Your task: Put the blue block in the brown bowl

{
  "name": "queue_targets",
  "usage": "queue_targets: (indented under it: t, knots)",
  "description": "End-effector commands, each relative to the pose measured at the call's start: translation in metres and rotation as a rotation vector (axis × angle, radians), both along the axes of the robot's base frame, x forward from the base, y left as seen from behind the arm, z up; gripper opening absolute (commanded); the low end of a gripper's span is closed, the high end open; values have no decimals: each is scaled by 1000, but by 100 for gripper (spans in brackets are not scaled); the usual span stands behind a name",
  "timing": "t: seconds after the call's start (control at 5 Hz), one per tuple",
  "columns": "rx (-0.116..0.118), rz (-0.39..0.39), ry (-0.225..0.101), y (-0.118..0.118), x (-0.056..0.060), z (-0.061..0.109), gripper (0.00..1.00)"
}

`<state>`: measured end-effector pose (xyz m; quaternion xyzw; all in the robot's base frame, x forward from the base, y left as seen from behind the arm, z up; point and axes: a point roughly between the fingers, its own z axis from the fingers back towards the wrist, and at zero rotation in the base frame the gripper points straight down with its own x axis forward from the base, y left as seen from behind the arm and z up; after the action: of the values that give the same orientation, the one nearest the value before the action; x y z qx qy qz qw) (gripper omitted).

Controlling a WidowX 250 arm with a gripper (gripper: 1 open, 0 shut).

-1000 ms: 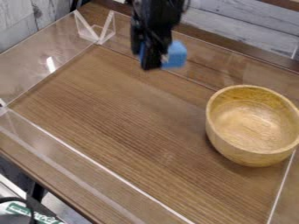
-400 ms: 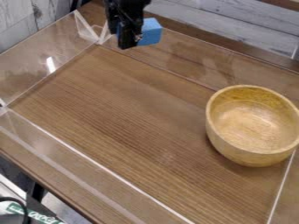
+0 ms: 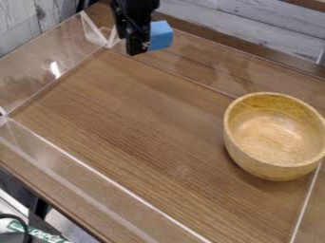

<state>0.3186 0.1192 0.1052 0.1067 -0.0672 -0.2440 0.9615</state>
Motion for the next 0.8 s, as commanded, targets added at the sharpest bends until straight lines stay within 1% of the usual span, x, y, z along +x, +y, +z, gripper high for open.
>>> queue_targets:
  t: [0.0,0.2,0.4,0.6]
  knots:
    - [19,-5,-94,4,1,21,0]
    - [35,32,-109,23,12,24,0]
    - [49,74,-120,46,20,29,0]
    - [67,110,-129,62,26,34,0]
